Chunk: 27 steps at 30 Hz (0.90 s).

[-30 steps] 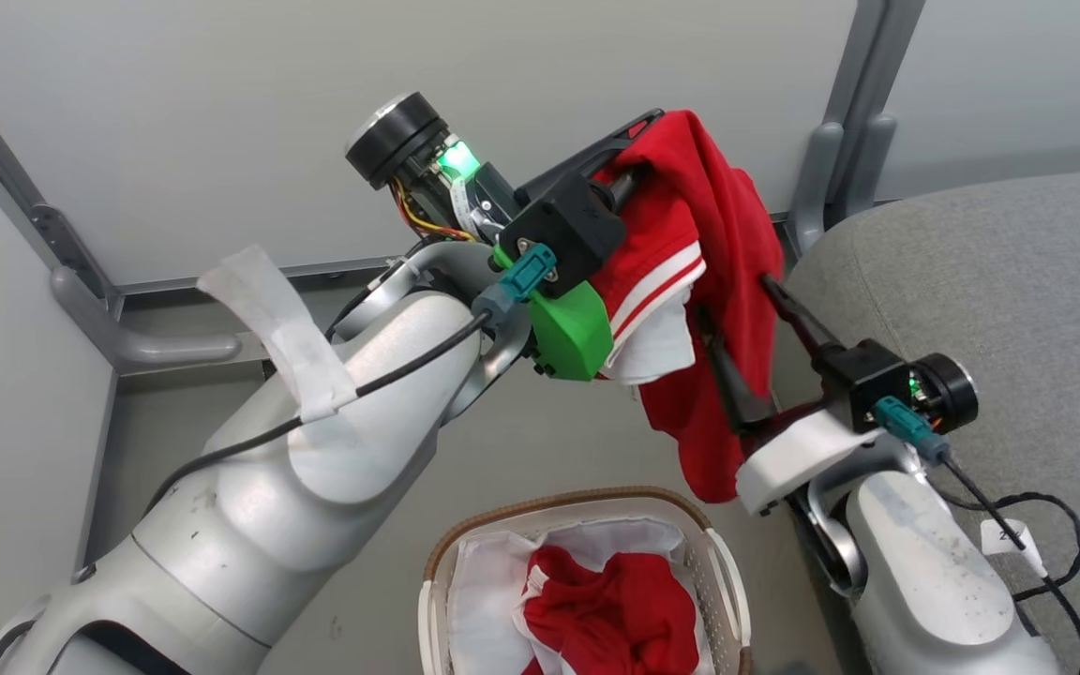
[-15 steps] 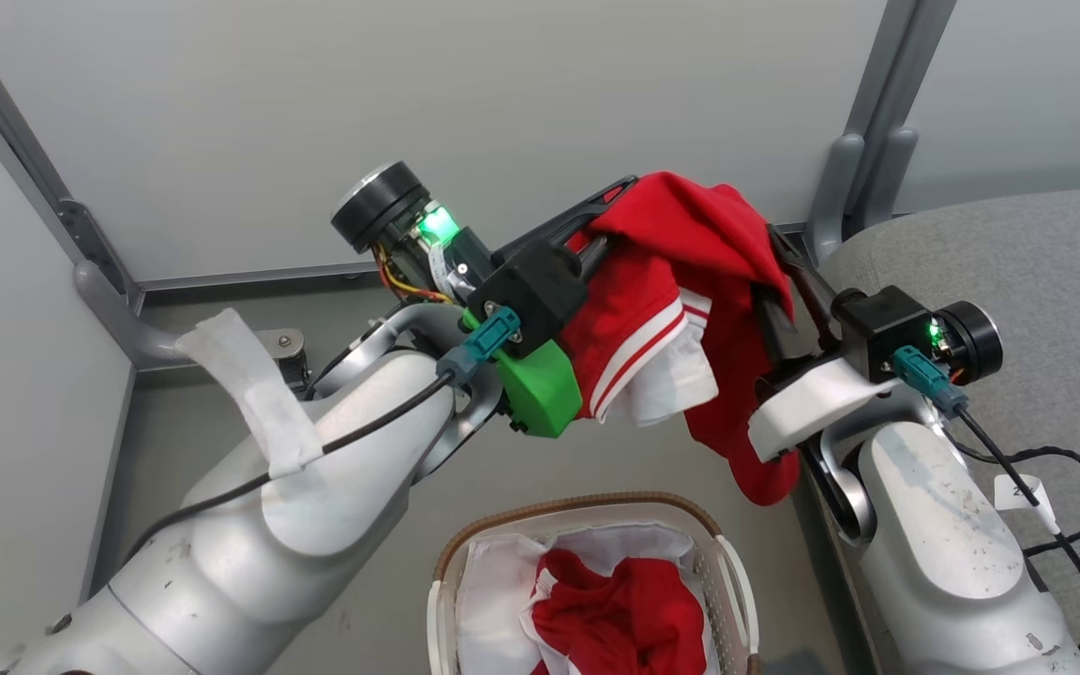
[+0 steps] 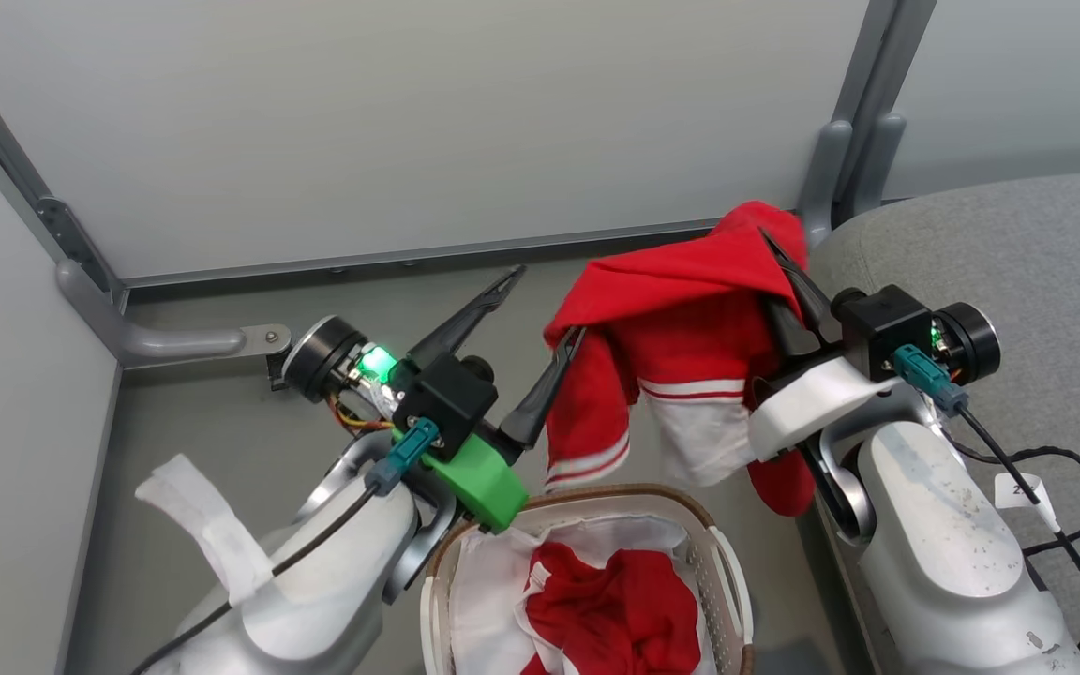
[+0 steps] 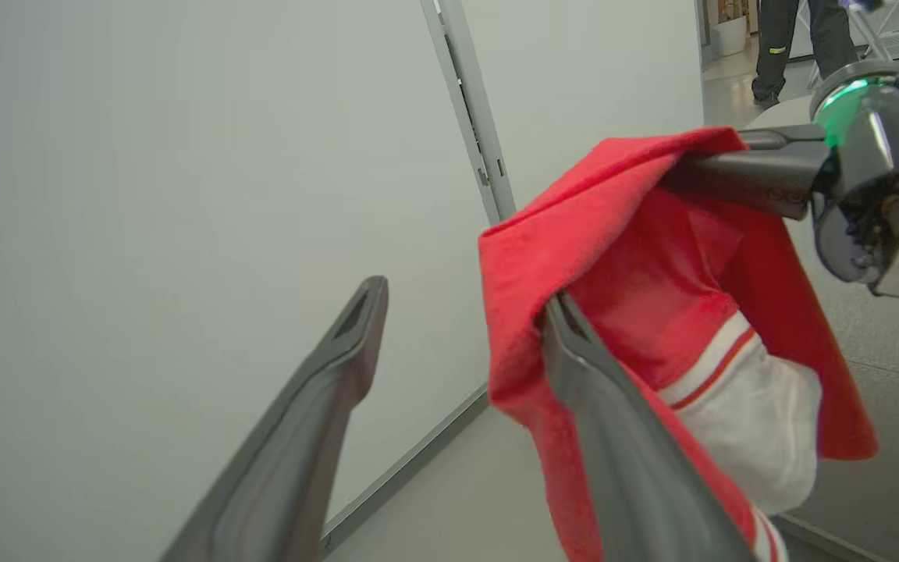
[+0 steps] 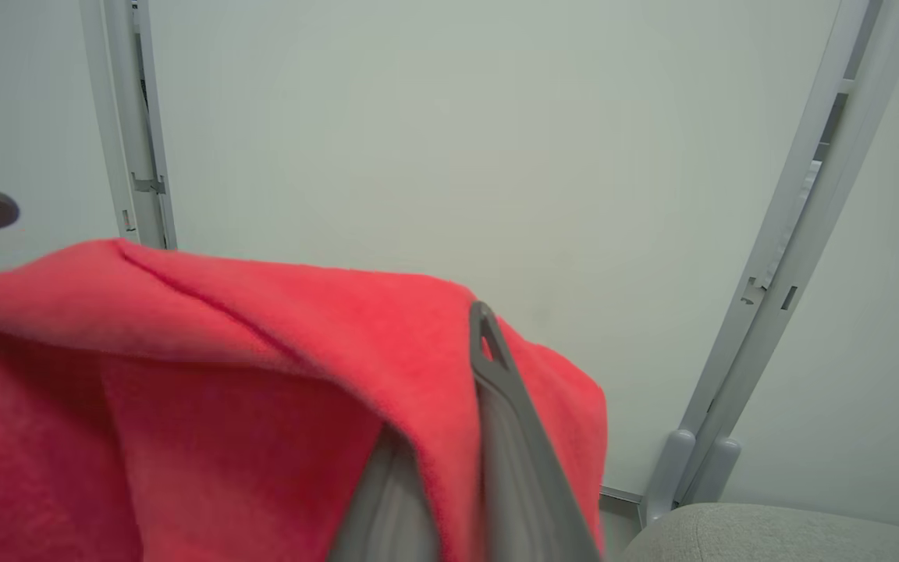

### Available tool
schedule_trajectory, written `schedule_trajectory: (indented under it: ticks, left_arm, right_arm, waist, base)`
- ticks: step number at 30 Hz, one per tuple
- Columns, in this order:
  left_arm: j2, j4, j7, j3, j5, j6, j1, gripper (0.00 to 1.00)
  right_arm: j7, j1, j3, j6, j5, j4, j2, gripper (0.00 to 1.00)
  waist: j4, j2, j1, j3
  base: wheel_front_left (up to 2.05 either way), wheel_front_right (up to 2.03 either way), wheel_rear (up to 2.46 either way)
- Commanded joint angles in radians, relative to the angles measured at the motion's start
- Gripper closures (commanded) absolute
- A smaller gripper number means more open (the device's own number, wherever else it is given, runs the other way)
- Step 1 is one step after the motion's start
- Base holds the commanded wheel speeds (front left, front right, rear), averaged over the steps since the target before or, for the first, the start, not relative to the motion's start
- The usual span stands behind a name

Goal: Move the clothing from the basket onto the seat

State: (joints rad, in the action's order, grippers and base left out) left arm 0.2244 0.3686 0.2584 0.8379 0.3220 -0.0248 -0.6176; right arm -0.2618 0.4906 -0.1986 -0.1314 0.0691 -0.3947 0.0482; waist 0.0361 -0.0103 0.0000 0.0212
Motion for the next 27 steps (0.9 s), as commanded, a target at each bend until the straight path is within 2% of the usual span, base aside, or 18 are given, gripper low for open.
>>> schedule_trajectory:
  ticks: [1, 7, 19, 23, 27]
  left_arm:
    - [0.001, -0.012, 0.007, -0.019, 0.007, 0.007, 0.032, 0.00]
    - [-0.009, -0.053, 0.006, -0.112, 0.014, 0.006, 0.150, 0.00]
    - [-0.053, -0.080, 0.006, -0.238, -0.037, -0.048, 0.304, 0.00]
    - [-0.070, -0.081, 0.006, -0.260, -0.062, -0.062, 0.322, 0.00]
    - [-0.077, -0.086, 0.006, -0.285, -0.080, -0.072, 0.332, 0.00]
  right_arm:
    - [-0.005, 0.016, 0.006, 0.001, -0.007, 0.001, 0.004, 1.00]
    - [-0.005, 0.016, 0.021, 0.001, -0.014, 0.007, 0.004, 1.00]
    - [-0.005, 0.012, 0.057, 0.001, -0.030, 0.014, 0.004, 1.00]
    - [-0.005, 0.020, 0.073, 0.001, -0.038, 0.018, 0.005, 1.00]
    - [-0.005, 0.035, 0.095, 0.001, -0.044, 0.027, 0.004, 1.00]
  waist:
    - [0.000, 0.0103, 0.0000, 0.004]
    - [0.002, 0.0103, 0.0000, 0.014]
    - [-0.020, 0.0103, 0.0000, 0.037]
    - [-0.051, 0.0103, 0.0000, 0.053]
    - [-0.117, 0.0103, 0.0000, 0.075]
  base:
    - [0.00, 0.00, 0.00]
    - [0.00, 0.00, 0.00]
    - [0.00, 0.00, 0.00]
    - [0.00, 0.00, 0.00]
    - [0.00, 0.00, 0.00]
